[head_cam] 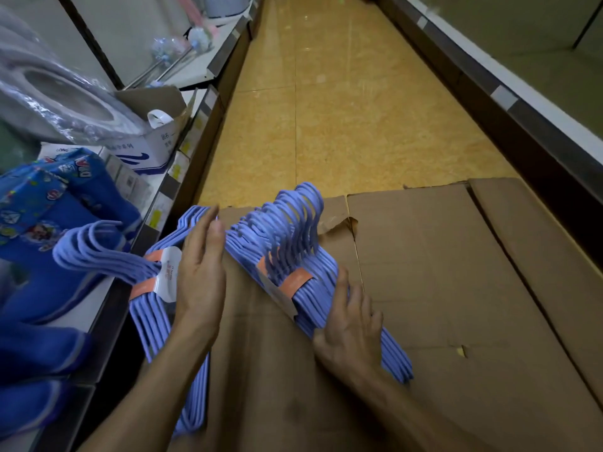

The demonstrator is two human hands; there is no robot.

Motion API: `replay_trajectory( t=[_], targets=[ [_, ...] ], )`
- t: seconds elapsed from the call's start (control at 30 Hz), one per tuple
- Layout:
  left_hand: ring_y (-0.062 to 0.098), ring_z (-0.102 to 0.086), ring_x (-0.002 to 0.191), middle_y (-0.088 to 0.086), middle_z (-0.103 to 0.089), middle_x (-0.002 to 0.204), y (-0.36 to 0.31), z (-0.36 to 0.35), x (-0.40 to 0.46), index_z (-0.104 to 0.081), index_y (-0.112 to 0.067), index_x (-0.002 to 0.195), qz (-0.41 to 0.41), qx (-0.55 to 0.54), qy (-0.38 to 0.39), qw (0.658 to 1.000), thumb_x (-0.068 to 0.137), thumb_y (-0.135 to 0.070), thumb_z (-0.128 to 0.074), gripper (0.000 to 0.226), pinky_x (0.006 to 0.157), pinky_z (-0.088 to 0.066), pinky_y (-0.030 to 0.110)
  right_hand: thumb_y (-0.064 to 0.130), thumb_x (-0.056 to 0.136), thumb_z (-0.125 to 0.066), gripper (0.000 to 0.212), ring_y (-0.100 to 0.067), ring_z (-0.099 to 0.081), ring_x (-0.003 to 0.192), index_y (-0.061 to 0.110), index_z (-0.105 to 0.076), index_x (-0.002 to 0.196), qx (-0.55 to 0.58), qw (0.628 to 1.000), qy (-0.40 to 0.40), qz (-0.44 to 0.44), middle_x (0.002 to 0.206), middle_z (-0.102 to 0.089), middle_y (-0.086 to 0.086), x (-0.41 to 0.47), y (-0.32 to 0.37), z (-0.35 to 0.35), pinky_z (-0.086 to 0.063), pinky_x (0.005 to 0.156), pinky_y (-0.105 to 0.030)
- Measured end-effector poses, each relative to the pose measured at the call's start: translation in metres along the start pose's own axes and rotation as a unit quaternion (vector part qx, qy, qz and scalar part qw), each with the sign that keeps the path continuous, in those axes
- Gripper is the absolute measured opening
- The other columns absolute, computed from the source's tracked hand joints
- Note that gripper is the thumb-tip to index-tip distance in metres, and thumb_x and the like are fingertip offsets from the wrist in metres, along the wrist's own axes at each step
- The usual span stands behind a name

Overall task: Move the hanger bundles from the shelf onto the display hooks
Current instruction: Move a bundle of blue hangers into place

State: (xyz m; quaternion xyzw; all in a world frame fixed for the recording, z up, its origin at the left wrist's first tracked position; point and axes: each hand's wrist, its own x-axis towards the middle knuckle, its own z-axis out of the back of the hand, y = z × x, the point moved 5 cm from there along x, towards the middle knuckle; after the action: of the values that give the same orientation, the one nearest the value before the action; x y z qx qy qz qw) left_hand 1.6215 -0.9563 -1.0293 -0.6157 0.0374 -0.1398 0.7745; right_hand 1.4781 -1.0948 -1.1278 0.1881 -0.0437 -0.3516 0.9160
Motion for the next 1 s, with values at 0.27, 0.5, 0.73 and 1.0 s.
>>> replay_trajectory(
  t=[0.27, 0.5, 0.73, 1.0],
  targets=[
    [0.03, -0.055, 0.123, 0.013, -0.054, 0.139, 0.066, 0.0, -0.024, -0.044, -0.013, 0.144, 0.247, 0.079, 0.027, 0.965, 0.087, -0.063, -0.054, 0.076, 0.107, -0.043, 0.05, 0.024, 0.077, -0.058, 0.099, -0.028, -0.039, 0.129, 0.022, -0.001, 0.157, 0.116, 0.991, 0.065, 0.009, 0.144, -0.036, -0.003, 0.003, -0.03, 0.03, -0.037, 0.101, -0.04],
    [0.022, -0.065, 0.071, 0.03, -0.067, 0.1, 0.055, -0.031, -0.027, -0.055, 0.004, 0.126, 0.353, -0.196, 0.041, 0.914, 0.098, -0.04, -0.054, 0.052, 0.07, -0.052, 0.032, 0.038, 0.071, -0.062, 0.083, -0.012, -0.06, 0.113, 0.047, -0.027, 0.146, 0.333, 0.939, 0.079, 0.026, 0.128, -0.058, 0.013, 0.001, -0.047, 0.057, -0.053, 0.092, -0.045],
    [0.02, -0.072, 0.076, 0.004, -0.07, 0.077, 0.047, -0.06, -0.015, -0.06, -0.018, 0.102, 0.33, -0.419, -0.006, 0.846, 0.087, -0.049, -0.064, 0.035, 0.071, -0.058, 0.04, 0.0, 0.083, -0.062, 0.073, -0.011, -0.066, 0.097, 0.044, -0.042, 0.138, 0.401, 0.908, 0.109, 0.052, 0.111, -0.067, 0.01, 0.006, -0.05, 0.071, -0.057, 0.087, -0.043],
    [0.014, -0.058, 0.069, -0.001, -0.054, 0.072, 0.038, -0.065, -0.004, -0.055, -0.017, 0.08, 0.323, -0.469, -0.052, 0.821, 0.089, -0.043, -0.064, 0.029, 0.069, -0.05, 0.031, -0.006, 0.082, -0.051, 0.076, 0.005, -0.057, 0.077, 0.037, -0.038, 0.144, 0.344, 0.926, 0.11, 0.108, 0.088, -0.061, 0.028, 0.036, -0.043, 0.1, -0.041, 0.066, -0.008]
  ],
)
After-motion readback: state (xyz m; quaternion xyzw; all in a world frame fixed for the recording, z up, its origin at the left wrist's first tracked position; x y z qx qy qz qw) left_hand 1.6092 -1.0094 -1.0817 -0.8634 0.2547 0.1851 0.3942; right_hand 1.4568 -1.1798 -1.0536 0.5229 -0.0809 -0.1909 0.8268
